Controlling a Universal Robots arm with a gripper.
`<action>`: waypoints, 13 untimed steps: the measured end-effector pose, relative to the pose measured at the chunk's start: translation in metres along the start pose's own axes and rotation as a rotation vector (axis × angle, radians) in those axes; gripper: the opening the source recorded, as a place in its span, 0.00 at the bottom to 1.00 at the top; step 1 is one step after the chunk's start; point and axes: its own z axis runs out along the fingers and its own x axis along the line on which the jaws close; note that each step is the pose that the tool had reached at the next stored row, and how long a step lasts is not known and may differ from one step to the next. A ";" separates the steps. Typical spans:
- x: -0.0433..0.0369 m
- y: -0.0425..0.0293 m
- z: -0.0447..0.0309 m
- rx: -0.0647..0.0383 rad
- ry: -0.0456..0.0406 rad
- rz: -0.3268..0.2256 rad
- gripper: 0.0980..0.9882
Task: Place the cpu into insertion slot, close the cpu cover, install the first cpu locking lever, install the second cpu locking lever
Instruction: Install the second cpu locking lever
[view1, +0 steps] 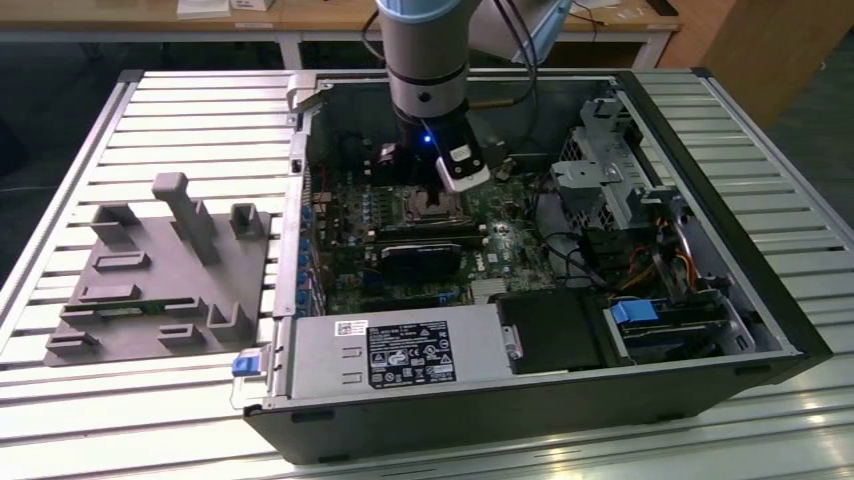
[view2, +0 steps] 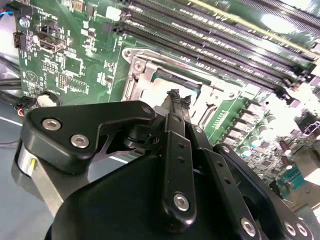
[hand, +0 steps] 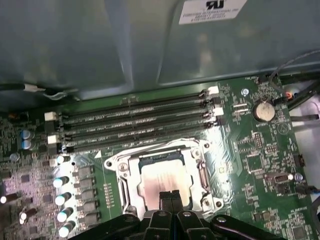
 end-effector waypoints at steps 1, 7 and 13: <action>-0.0009 0.0013 0.0003 0.001 0.0014 0.000 0.00; -0.0028 0.0065 0.0004 0.003 0.0063 0.001 0.00; -0.0040 0.0089 -0.0128 0.004 0.0061 0.001 0.00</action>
